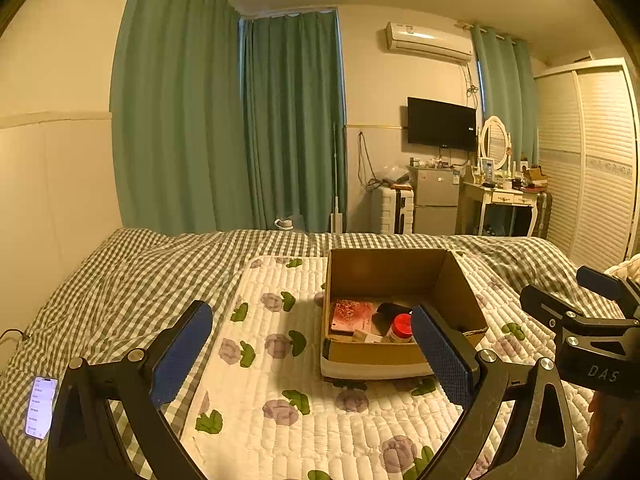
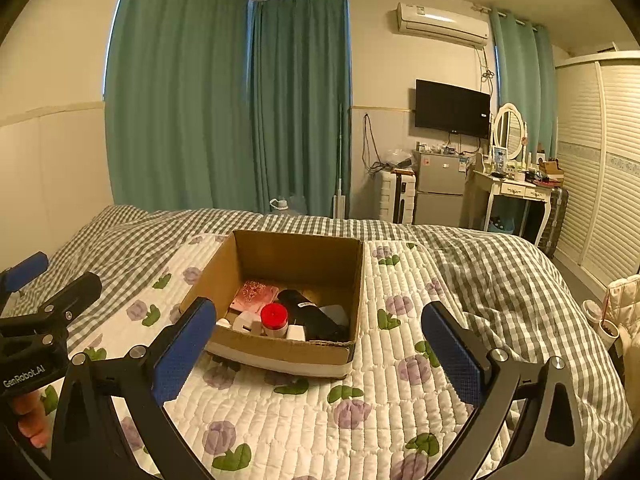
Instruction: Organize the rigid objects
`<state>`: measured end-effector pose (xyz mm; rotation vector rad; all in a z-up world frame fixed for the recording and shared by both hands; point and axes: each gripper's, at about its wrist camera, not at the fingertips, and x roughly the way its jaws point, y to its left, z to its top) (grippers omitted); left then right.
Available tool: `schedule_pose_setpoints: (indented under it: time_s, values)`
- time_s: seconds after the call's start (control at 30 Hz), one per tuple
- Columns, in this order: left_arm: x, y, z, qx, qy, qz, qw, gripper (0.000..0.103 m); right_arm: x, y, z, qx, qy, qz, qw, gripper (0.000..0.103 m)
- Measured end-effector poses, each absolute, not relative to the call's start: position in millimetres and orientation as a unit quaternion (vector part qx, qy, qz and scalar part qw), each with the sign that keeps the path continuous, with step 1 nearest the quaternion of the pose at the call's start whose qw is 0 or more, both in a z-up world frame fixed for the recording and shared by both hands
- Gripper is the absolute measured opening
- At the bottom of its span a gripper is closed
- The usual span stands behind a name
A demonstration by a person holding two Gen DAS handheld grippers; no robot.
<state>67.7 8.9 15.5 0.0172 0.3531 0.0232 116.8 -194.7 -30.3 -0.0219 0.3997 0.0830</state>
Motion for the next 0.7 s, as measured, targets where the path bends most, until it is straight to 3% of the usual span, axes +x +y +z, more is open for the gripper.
schedule_pose_setpoints:
  time_s: [0.7]
  values:
    - [66.0,7.7,16.2,0.017,0.170,0.010,0.985,0.102,118.8,-195.7,-32.2,-0.013,0.205,0.040,0.978,0.103]
